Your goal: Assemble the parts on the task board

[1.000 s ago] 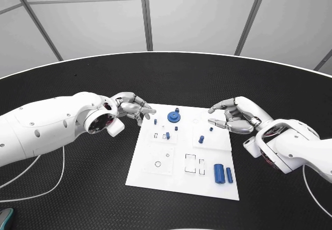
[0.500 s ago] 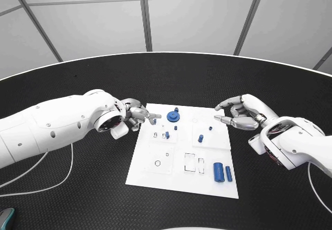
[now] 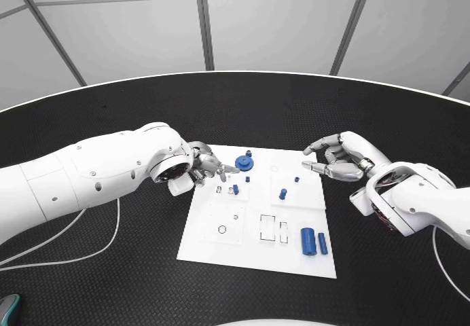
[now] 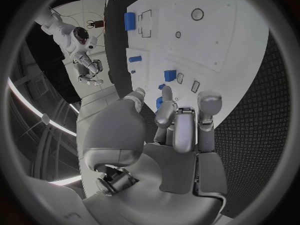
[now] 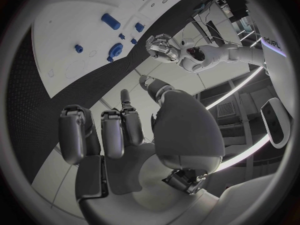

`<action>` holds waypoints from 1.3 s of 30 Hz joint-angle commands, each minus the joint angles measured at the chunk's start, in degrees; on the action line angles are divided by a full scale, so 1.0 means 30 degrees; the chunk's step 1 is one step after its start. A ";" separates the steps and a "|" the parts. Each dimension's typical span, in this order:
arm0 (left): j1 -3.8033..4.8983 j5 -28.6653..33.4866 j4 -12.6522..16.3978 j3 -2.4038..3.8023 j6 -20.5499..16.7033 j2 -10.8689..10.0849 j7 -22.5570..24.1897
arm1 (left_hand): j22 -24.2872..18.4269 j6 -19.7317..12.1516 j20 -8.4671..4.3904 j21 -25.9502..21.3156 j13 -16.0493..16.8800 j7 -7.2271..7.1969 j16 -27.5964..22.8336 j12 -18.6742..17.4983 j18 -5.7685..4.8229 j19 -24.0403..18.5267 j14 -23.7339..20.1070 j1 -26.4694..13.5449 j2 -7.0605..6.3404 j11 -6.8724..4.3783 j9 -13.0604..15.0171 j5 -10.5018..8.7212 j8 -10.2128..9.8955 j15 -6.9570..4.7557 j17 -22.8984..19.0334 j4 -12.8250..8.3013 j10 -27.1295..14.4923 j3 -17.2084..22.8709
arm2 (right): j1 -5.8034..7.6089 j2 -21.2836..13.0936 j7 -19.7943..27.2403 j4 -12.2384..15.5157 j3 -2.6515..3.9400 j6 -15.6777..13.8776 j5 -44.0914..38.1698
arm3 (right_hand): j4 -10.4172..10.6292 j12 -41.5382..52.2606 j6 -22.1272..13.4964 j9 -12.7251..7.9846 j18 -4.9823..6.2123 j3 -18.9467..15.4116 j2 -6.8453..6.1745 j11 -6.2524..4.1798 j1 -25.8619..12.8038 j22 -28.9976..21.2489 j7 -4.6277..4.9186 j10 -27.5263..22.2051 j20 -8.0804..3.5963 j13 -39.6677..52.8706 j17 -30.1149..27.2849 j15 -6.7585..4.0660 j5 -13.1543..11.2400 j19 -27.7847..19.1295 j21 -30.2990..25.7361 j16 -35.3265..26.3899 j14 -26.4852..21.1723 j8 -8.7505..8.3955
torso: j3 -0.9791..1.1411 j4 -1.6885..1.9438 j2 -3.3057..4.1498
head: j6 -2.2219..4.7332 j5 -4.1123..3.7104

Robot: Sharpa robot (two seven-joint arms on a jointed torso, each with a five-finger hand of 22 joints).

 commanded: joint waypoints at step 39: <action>0.0003 -0.1205 -0.2686 -0.0013 0.2846 0.2587 -0.1360 | 0.0654 -0.0425 -0.0096 0.0504 0.0080 -0.0026 0.0055 0.0280 -0.0224 0.0220 0.0736 0.0664 0.0629 -0.0176 0.0662 -0.0003 0.0485 -0.0161 -0.0002 -0.0070 -0.0027 -0.0474 | 0.0000 0.0170 -0.0337 -0.0147 0.0001 0.0001 -0.0001 | 0.0166 -0.0098 -0.0112 -0.0016 0.0277 -0.0013 -0.0014 -0.0138 -0.0099 0.2460 0.0027 0.0007 -0.0164 0.2165 0.2595 -0.0152 0.0156 0.0743 -0.0135 -0.0132 0.1374 0.0088 | -0.0023 0.0021 -0.0011 | -0.0201 -0.0073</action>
